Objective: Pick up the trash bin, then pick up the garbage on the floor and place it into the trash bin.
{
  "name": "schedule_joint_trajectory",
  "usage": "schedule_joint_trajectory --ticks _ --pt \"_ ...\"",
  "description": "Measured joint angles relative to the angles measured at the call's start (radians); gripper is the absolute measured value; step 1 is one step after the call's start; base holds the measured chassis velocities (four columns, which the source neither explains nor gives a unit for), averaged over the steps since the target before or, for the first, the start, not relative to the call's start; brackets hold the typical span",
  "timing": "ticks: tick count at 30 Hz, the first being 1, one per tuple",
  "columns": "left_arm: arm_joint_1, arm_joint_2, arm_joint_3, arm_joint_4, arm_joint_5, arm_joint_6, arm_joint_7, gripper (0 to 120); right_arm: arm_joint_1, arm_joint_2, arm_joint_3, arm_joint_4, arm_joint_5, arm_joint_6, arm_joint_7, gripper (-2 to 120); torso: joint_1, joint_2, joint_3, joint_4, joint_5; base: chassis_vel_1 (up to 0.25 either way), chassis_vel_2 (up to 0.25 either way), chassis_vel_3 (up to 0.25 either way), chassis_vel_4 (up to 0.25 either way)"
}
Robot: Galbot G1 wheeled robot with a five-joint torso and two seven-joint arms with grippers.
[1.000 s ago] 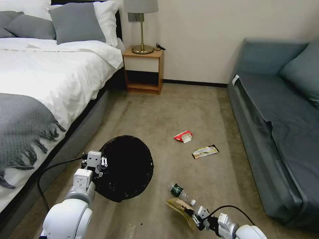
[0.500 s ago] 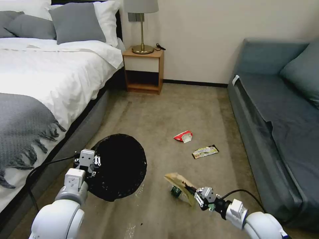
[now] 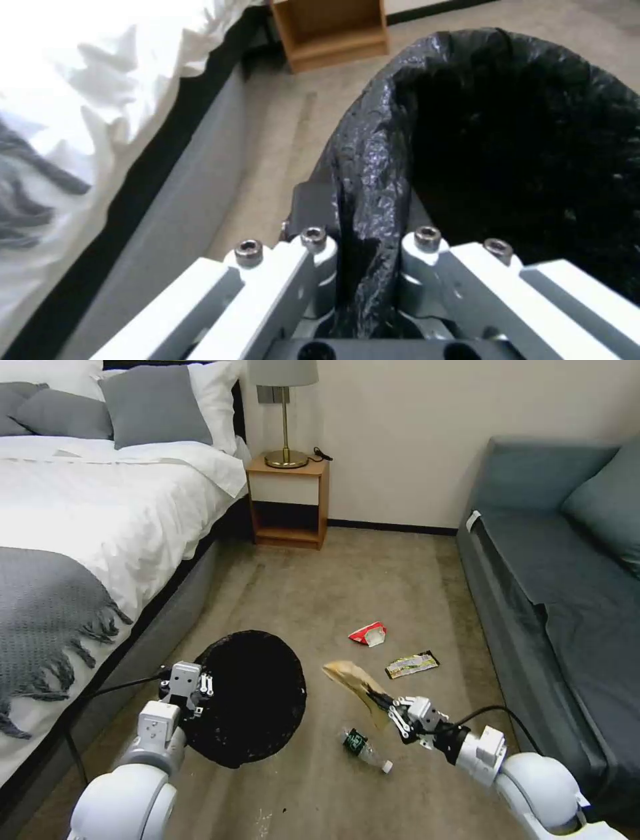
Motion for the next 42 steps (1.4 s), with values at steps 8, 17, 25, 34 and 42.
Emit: schedule_joint_trajectory --ticks 8,17,25,34,42 --pt "-0.012 -0.002 0.016 0.023 -0.07 -0.034 0.044 7 0.127 0.012 -0.11 -0.012 0.121 -0.063 -0.004 0 0.0 0.0 0.0 0.0001 0.0001 0.0 0.0 0.0 0.0" --pt "-0.024 -0.016 0.035 0.029 -0.137 -0.041 0.065 7 0.227 0.08 -0.197 -0.16 0.142 -0.066 0.011 0 0.0 0.0 0.0 0.0001 0.0001 0.0 0.0 0.0 0.0" --pt "-0.02 -0.008 0.022 0.008 -0.154 -0.041 0.066 7 0.246 0.117 -0.232 -0.224 0.116 -0.046 0.071 4 0.0 0.0 0.0 0.0001 0.0002 0.0 0.0 0.0 0.0" --pt "-0.01 -0.016 0.021 -0.006 -0.154 -0.04 0.066 7 0.227 0.138 -0.242 -0.212 0.079 -0.038 0.086 39 0.0 0.0 0.0 0.0 0.0001 0.0 0.0 0.0 0.0" --pt "-0.006 0.002 0.005 -0.008 -0.145 -0.048 0.066 7 0.203 0.13 -0.229 -0.211 0.065 -0.025 0.084 70 0.0 0.0 0.0 0.0 0.0001 0.0 0.0 0.0 0.0"
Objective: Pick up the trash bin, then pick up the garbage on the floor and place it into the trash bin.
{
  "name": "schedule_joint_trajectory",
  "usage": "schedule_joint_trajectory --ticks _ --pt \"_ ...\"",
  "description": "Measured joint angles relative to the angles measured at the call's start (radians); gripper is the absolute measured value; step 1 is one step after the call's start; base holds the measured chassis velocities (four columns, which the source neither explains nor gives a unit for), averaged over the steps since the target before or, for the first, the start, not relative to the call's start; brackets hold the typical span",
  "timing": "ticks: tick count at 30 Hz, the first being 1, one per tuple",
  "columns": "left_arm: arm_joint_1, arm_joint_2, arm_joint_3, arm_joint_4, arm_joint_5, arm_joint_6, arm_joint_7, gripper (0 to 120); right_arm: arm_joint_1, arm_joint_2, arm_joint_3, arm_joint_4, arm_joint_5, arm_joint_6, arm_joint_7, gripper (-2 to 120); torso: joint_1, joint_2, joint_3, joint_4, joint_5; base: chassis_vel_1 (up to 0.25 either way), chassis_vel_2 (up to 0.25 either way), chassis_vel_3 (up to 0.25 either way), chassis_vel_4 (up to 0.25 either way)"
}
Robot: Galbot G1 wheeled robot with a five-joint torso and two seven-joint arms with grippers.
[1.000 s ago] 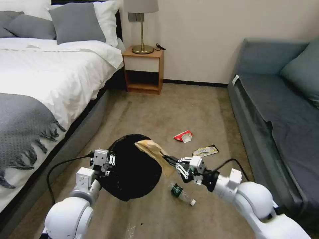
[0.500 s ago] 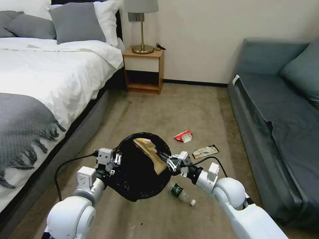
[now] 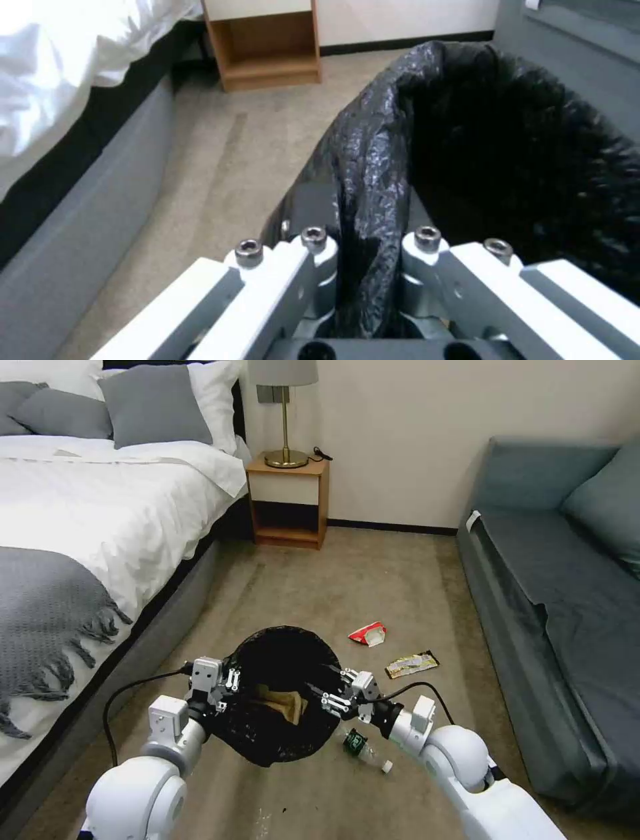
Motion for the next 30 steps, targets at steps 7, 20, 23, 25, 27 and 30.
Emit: schedule_joint_trajectory --ticks 7,20,23,25,27,30 --pt "0.003 0.0 0.001 -0.002 0.022 -0.004 0.0 7 0.002 0.008 -0.002 -0.012 -0.011 0.01 -0.002 93 0.0 0.0 0.0 0.0 0.0 0.0 0.0 0.0 0.0" --pt "-0.003 0.002 -0.002 0.033 0.068 -0.062 0.0 7 -0.004 -0.006 -0.002 -0.024 -0.022 0.03 -0.003 100 0.0 0.0 0.0 0.0 0.0001 0.0 0.0 0.0 0.0" --pt "-0.003 0.002 -0.003 0.036 0.082 -0.065 0.001 7 0.002 -0.011 -0.001 -0.03 -0.022 0.032 -0.003 100 0.0 0.0 0.0 0.0 0.0001 0.0 0.0 0.0 0.0" --pt "-0.006 0.004 -0.012 0.043 0.102 -0.076 0.003 7 0.008 -0.024 0.001 -0.047 -0.038 0.034 -0.001 100 0.0 0.0 0.0 0.0 0.0 0.0 0.0 0.0 0.0" --pt "-0.006 0.007 -0.016 0.047 0.105 -0.078 0.003 7 0.011 -0.03 0.005 -0.059 -0.057 0.034 0.0 100 0.0 0.0 0.0 0.0 0.0001 0.0 0.0 0.0 0.0" --pt "-0.007 0.015 -0.029 0.06 0.111 -0.085 0.005 7 0.024 -0.045 0.012 -0.11 -0.099 0.037 0.009 100 0.0 0.0 0.0 0.0 0.0001 0.0 0.0 0.0 0.0"
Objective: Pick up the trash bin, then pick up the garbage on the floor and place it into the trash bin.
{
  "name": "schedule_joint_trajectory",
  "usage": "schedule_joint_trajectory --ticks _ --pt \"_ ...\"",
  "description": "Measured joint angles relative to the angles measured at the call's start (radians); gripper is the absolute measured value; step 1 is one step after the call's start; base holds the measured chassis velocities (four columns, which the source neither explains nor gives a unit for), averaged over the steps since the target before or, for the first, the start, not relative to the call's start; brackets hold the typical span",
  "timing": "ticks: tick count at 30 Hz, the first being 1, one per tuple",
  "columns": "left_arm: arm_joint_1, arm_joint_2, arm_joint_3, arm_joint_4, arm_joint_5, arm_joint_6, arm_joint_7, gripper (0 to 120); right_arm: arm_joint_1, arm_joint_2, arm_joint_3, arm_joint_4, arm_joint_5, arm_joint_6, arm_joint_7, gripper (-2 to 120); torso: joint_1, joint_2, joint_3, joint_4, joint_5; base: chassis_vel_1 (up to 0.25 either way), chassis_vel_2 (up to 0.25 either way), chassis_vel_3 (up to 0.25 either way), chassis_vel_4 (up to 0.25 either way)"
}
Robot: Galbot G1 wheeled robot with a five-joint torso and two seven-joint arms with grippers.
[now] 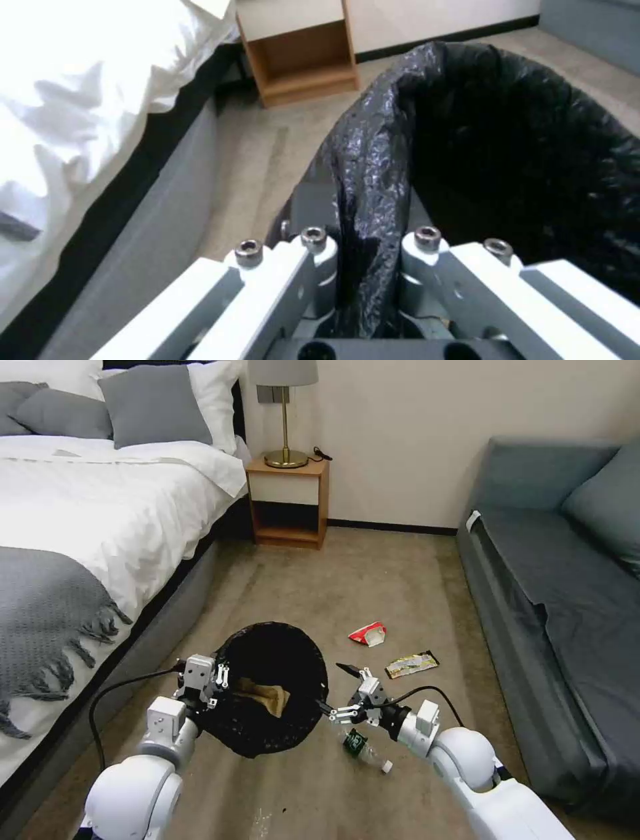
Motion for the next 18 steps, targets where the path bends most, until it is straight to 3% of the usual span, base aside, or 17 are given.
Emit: schedule_joint_trajectory --ticks 12,18 --pt "-0.021 0.021 -0.019 0.046 0.006 0.0 0.002 7 0.051 -0.007 0.024 -0.19 -0.09 0.021 -0.013 100 0.0 0.0 0.0 0.0 0.0 0.0 0.0 0.0 0.0" --pt "-0.028 0.041 -0.052 0.093 0.007 0.003 0.002 7 0.054 -0.001 0.025 -0.259 -0.166 0.043 -0.048 100 0.0 0.0 0.0 0.0 -0.0003 0.0 0.0 0.0 0.0"
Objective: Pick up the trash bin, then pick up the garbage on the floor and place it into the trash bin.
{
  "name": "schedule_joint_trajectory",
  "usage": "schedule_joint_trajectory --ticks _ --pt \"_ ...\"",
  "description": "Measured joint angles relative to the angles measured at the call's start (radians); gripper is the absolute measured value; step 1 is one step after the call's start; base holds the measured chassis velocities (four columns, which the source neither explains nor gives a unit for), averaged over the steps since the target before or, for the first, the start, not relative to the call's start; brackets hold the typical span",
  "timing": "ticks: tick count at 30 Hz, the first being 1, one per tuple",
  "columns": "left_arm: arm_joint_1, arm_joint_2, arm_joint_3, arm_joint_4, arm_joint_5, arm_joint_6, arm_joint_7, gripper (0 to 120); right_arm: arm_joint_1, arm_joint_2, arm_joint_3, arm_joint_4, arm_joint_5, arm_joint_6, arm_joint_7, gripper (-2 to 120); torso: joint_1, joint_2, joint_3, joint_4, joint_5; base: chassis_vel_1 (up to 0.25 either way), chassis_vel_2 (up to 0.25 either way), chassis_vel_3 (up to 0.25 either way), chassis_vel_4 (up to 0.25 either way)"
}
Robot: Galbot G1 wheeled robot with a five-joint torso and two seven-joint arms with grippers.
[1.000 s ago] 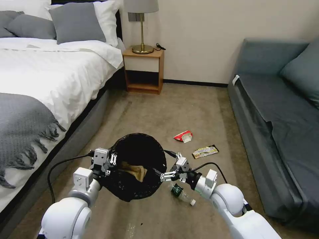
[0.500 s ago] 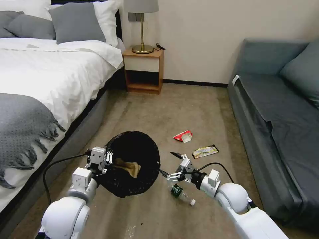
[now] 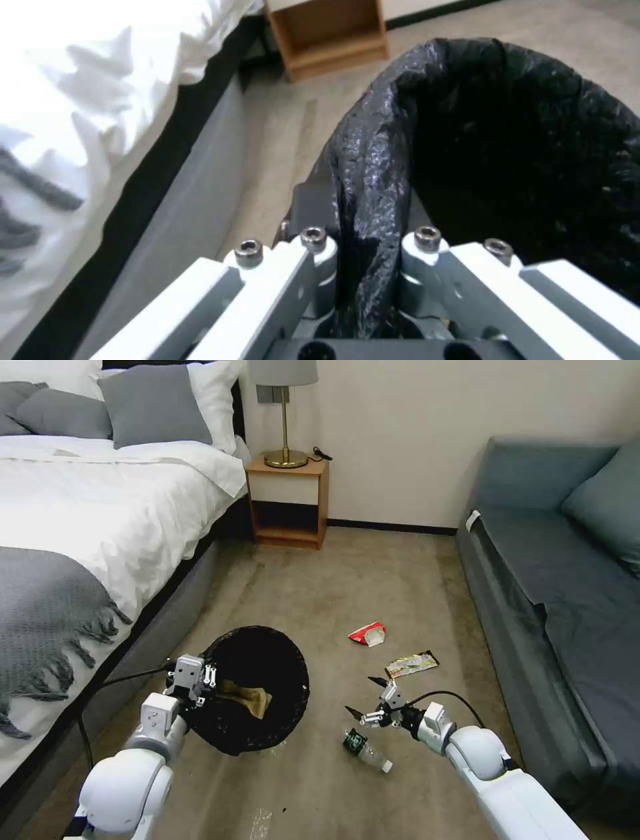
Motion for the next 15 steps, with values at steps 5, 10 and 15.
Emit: schedule_joint_trajectory --ticks 5,10,15 --pt "-0.013 0.024 -0.03 0.038 -0.016 0.005 0.0 7 0.0 0.038 -0.015 -0.05 -0.064 0.009 -0.003 100 0.0 0.0 0.0 0.0 0.0 0.0 0.0 0.0 0.0" --pt "-0.033 0.055 -0.062 0.081 -0.038 0.016 0.0 7 0.003 0.094 -0.023 -0.096 -0.124 0.012 -0.002 100 0.0 0.0 0.0 0.0 0.0001 0.0 0.0 0.0 0.0" --pt "-0.044 0.071 -0.097 0.132 -0.05 0.01 0.001 7 0.026 0.14 -0.018 -0.179 -0.181 0.031 0.013 100 0.0 0.0 0.0 0.0002 0.0001 0.0 0.0 0.0 0.0"
